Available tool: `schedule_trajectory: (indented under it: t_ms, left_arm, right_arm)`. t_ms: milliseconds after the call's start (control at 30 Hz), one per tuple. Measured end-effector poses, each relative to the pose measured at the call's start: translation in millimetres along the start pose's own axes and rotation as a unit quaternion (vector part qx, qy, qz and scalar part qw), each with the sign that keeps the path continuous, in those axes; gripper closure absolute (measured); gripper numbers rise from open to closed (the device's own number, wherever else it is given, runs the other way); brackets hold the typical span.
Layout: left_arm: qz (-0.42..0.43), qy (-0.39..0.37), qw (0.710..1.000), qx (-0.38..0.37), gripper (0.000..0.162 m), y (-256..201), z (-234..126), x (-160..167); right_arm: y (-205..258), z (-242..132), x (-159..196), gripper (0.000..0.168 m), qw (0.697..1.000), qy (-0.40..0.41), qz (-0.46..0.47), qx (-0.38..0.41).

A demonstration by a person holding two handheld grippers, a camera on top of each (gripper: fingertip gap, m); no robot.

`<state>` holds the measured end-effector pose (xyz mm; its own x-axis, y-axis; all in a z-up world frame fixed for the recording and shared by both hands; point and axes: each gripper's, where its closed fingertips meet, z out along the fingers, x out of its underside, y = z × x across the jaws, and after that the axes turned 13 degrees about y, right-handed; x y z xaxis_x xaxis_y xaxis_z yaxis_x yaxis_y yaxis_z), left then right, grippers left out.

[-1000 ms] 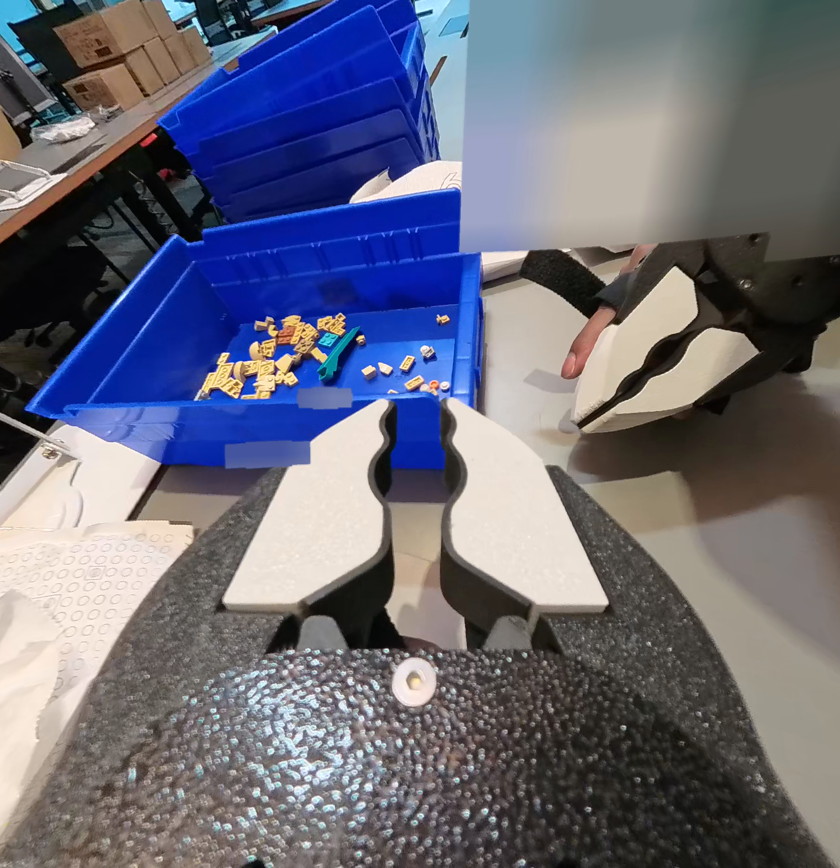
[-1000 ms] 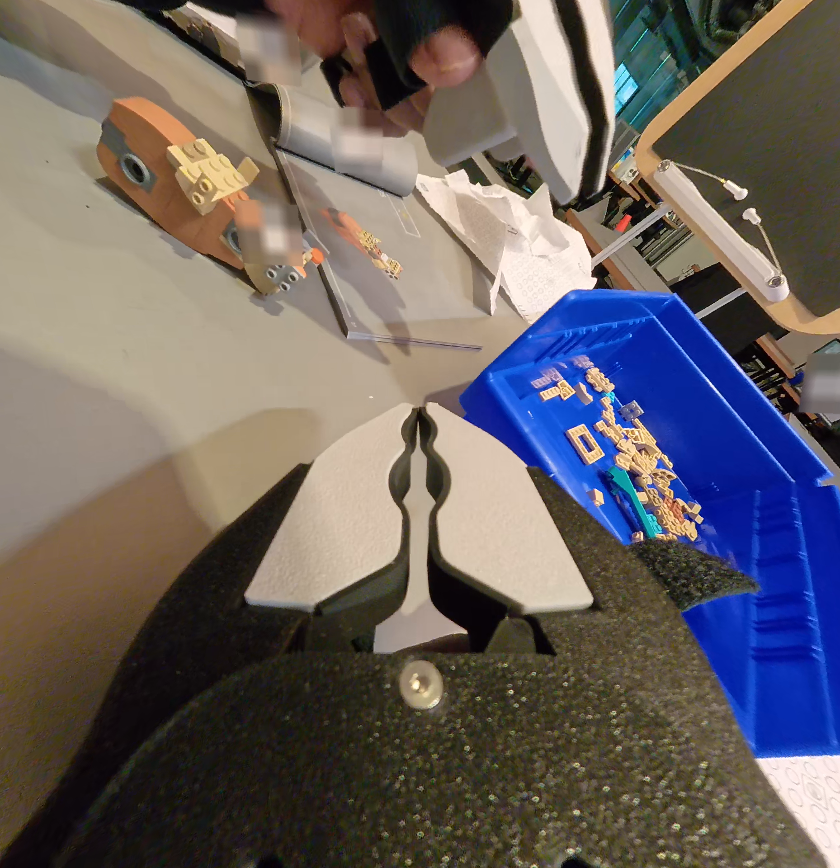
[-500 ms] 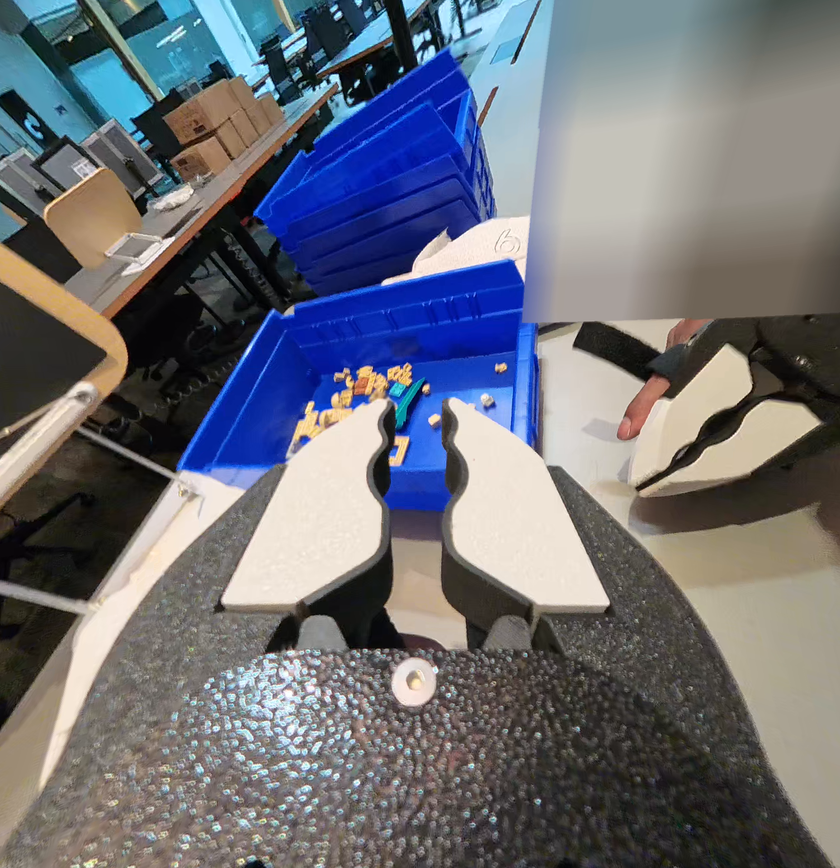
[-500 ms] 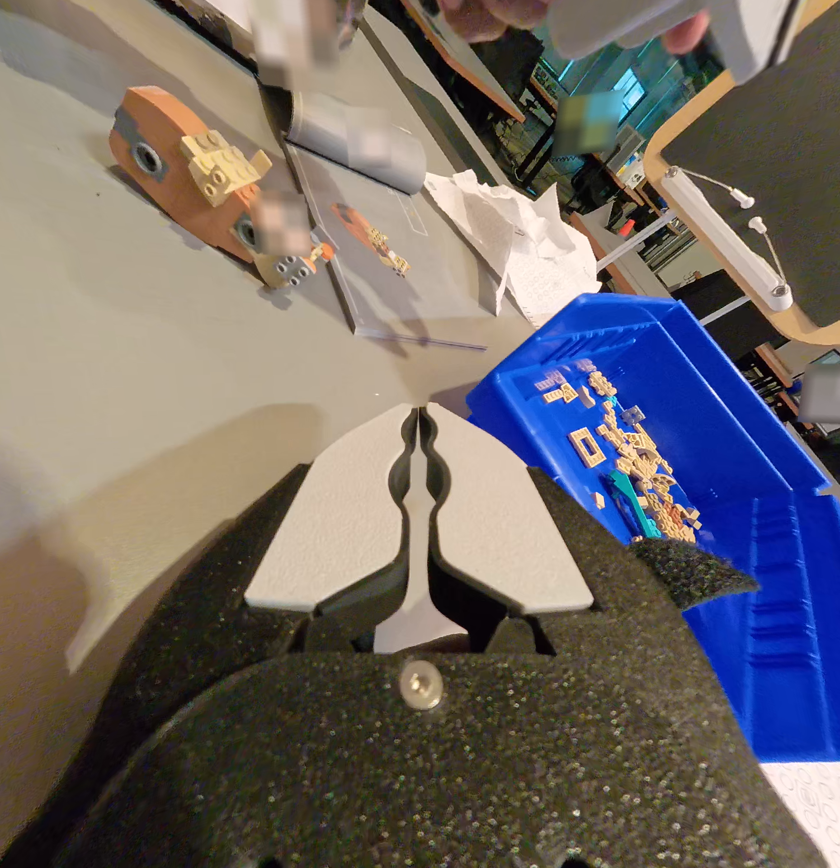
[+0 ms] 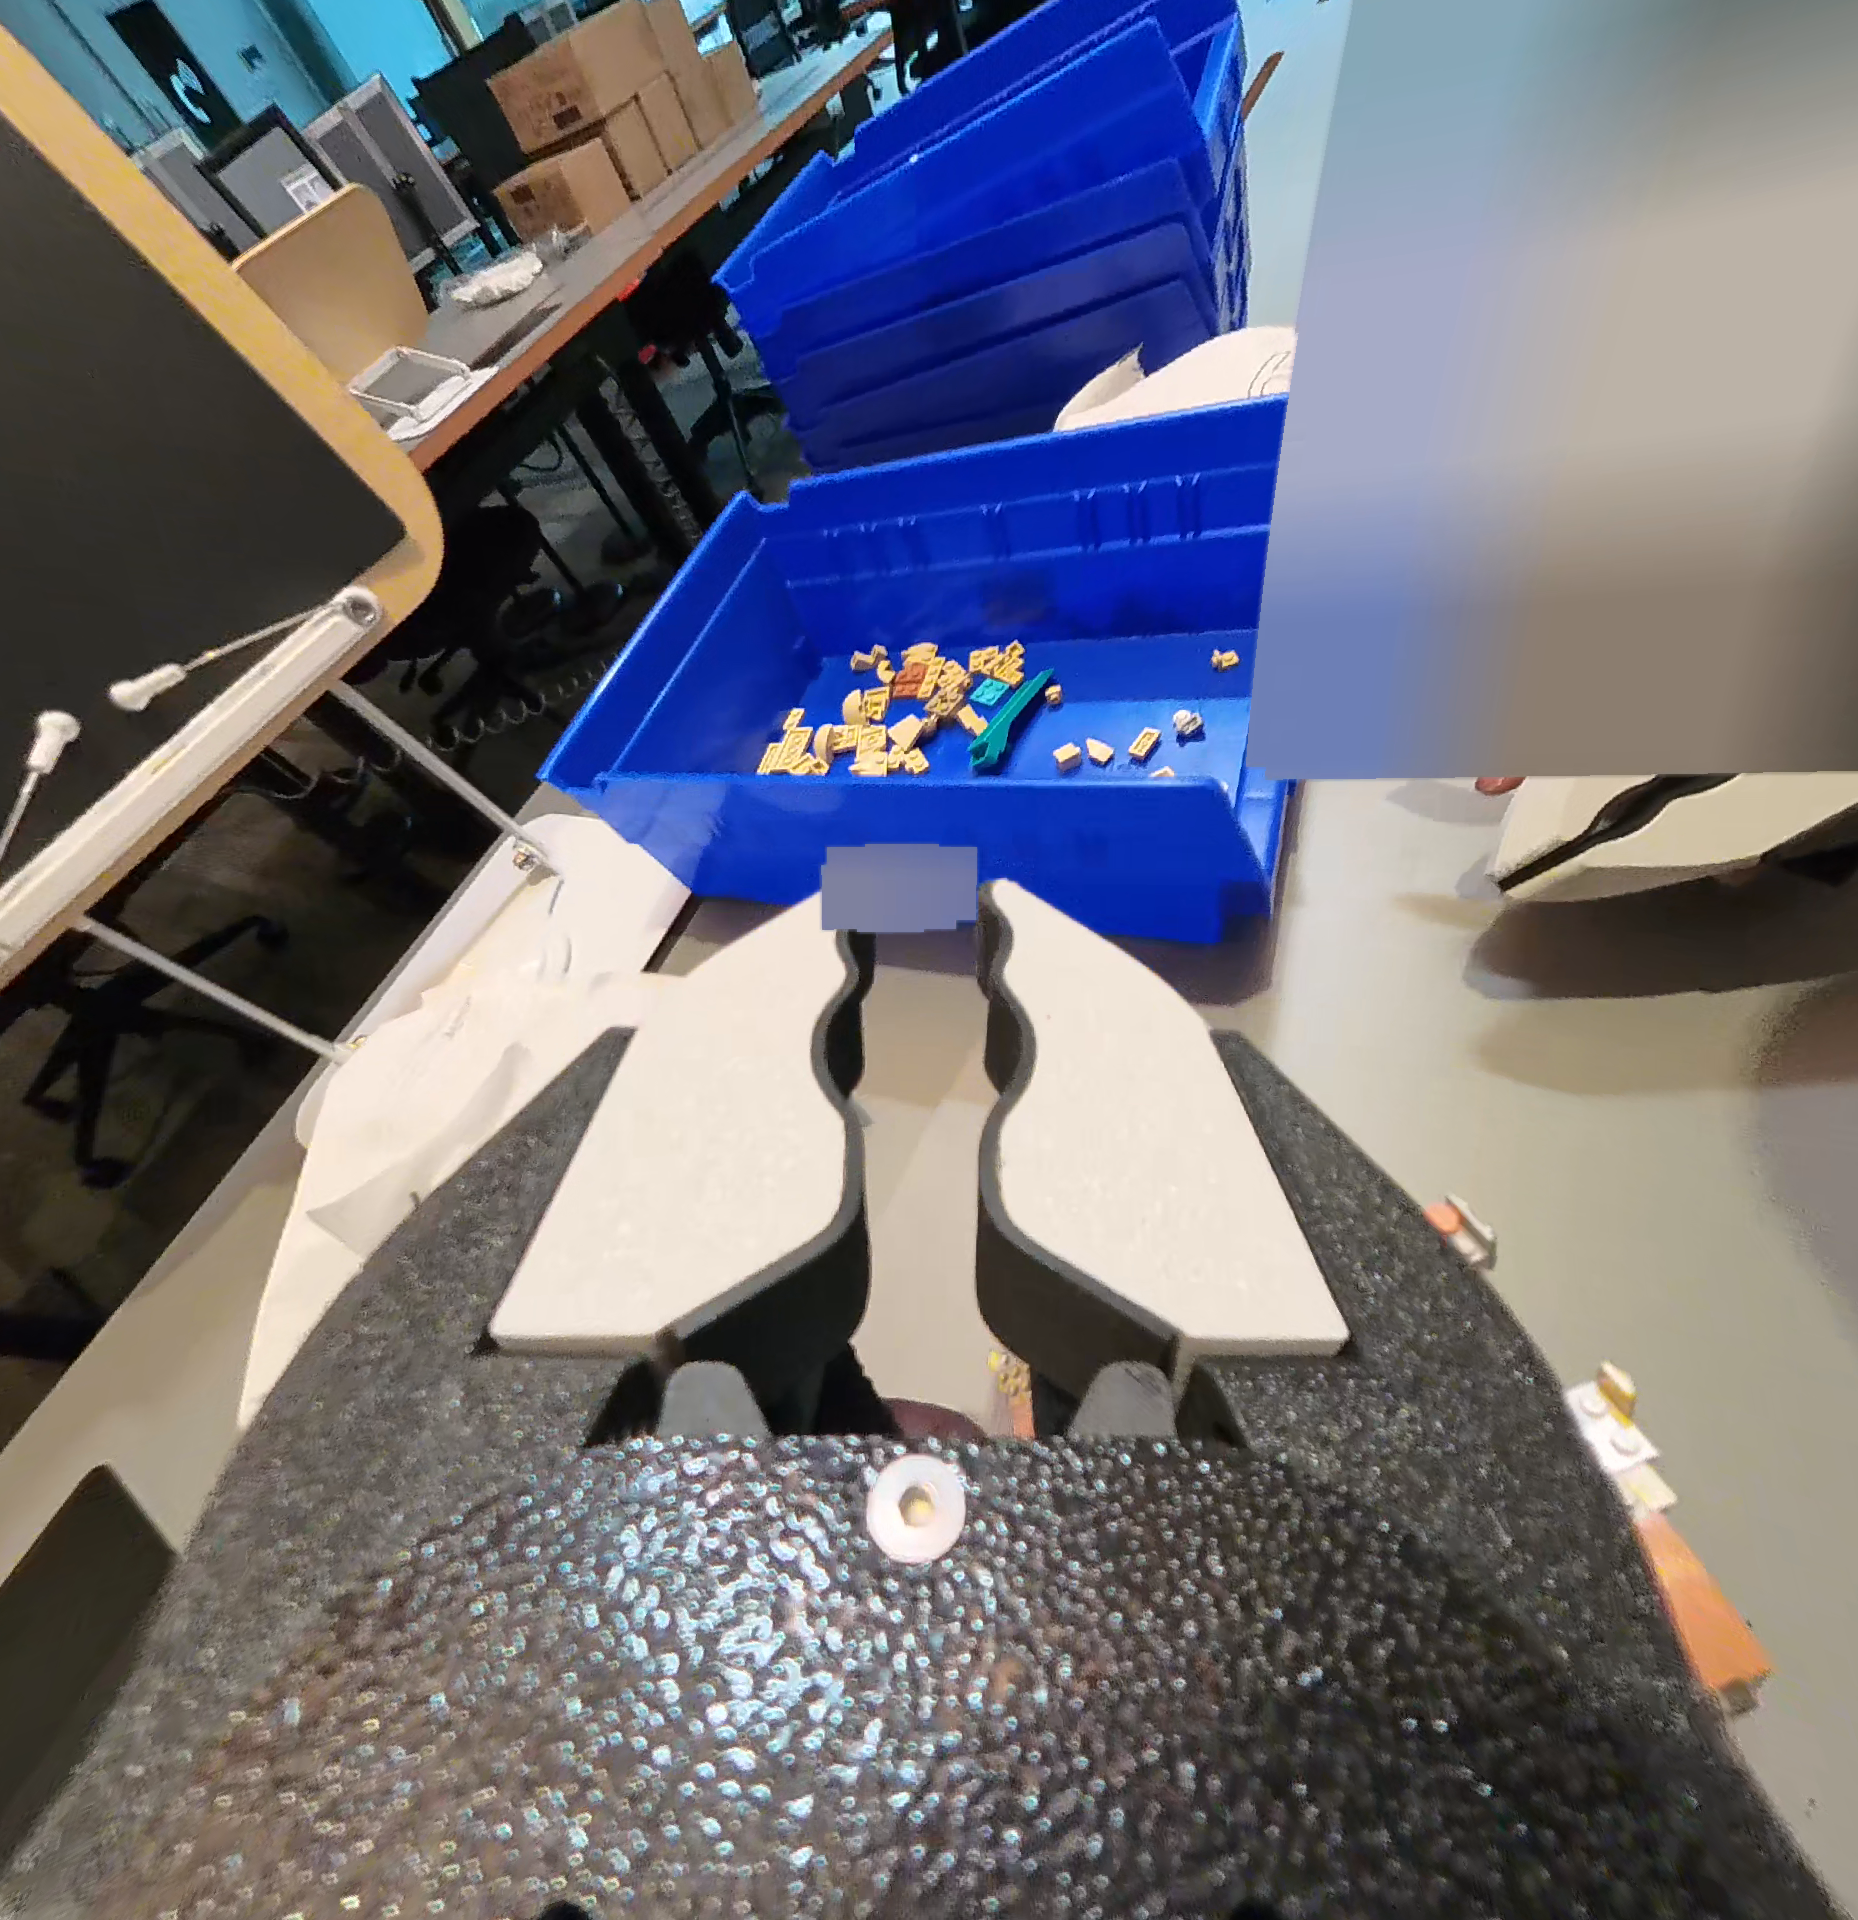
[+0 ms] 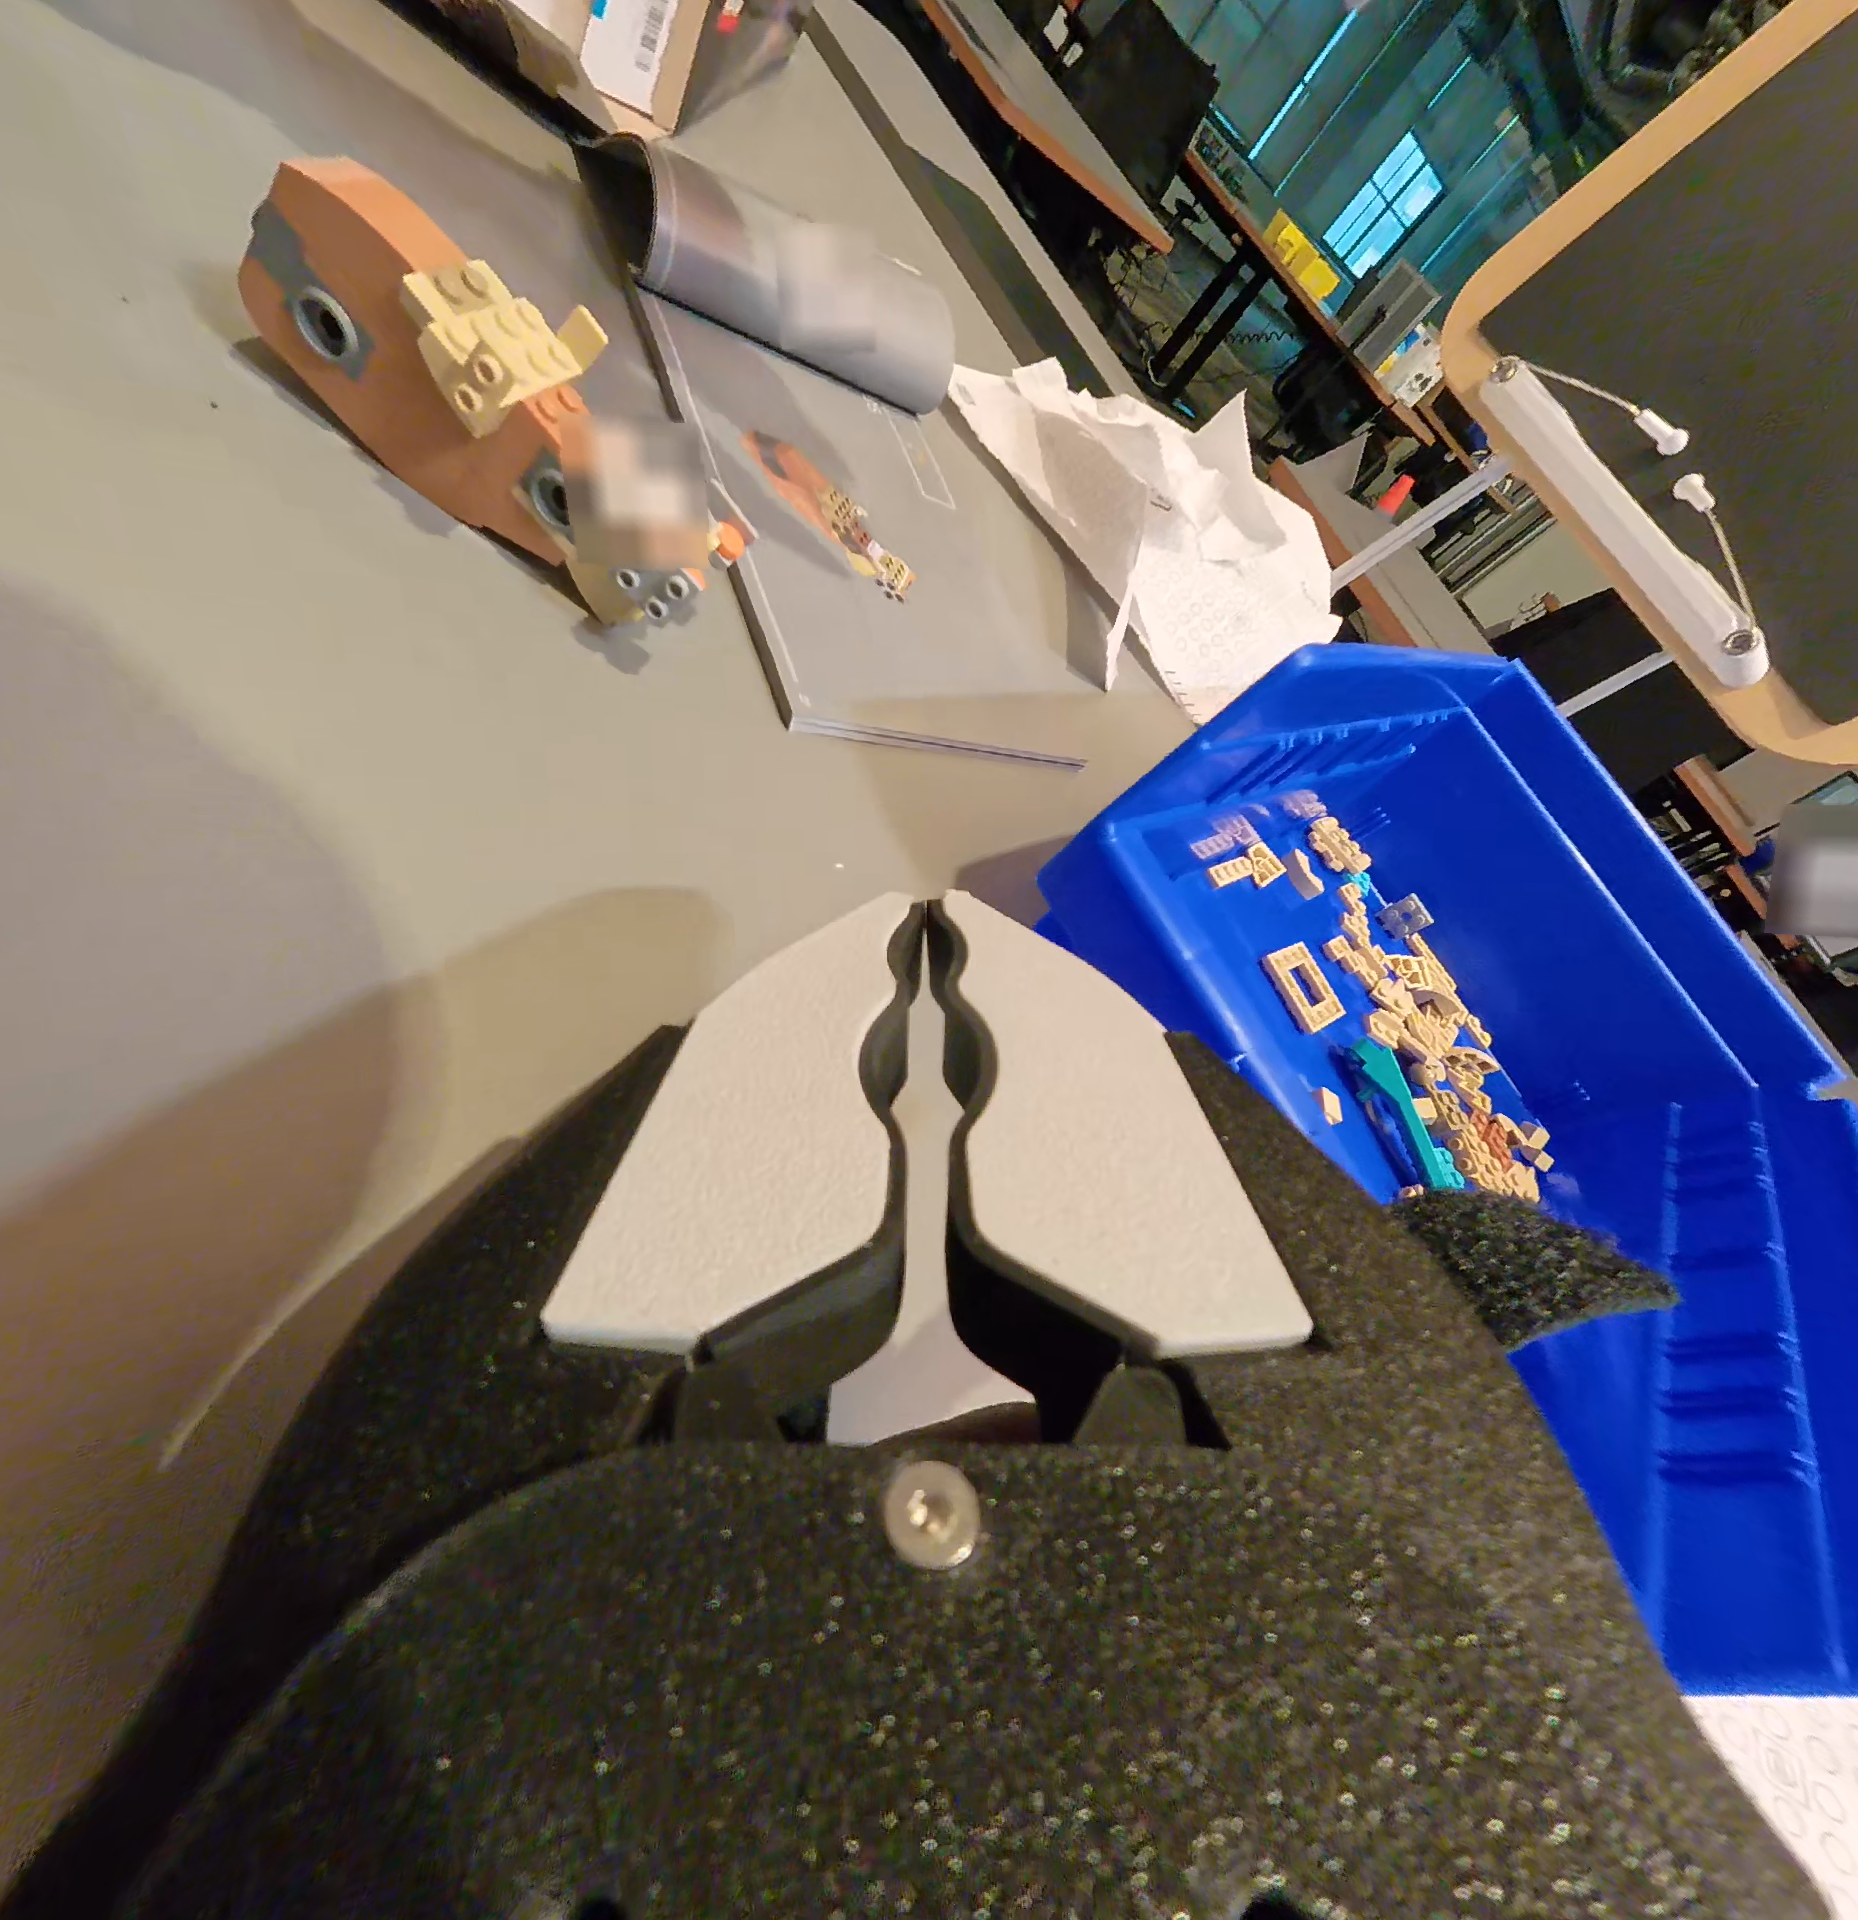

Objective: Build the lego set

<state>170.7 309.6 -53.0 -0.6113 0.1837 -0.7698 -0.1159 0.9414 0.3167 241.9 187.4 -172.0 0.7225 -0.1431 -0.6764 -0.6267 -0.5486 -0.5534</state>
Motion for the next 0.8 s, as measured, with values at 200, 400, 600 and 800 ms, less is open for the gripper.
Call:
schedule_trajectory:
  t_ms: [200,400,600,800]
  left_arm:
    - [-0.004,0.006,1.0,-0.011,0.144,10,-7,9]
    - [-0.003,0.008,1.0,-0.016,0.144,12,-9,10]
    - [-0.002,0.009,1.0,-0.015,0.144,11,-9,10]
    - [0.022,0.005,1.0,-0.005,0.144,8,-2,-10]
  right_arm:
    - [0,0,0,0.168,1.0,0.001,-0.001,0.0]
    - [1,0,0,0.168,1.0,0.001,-0.004,-0.002]
    - [2,0,0,0.168,1.0,0.001,-0.004,-0.002]
    - [2,1,0,0.168,1.0,0.004,-0.007,-0.002]
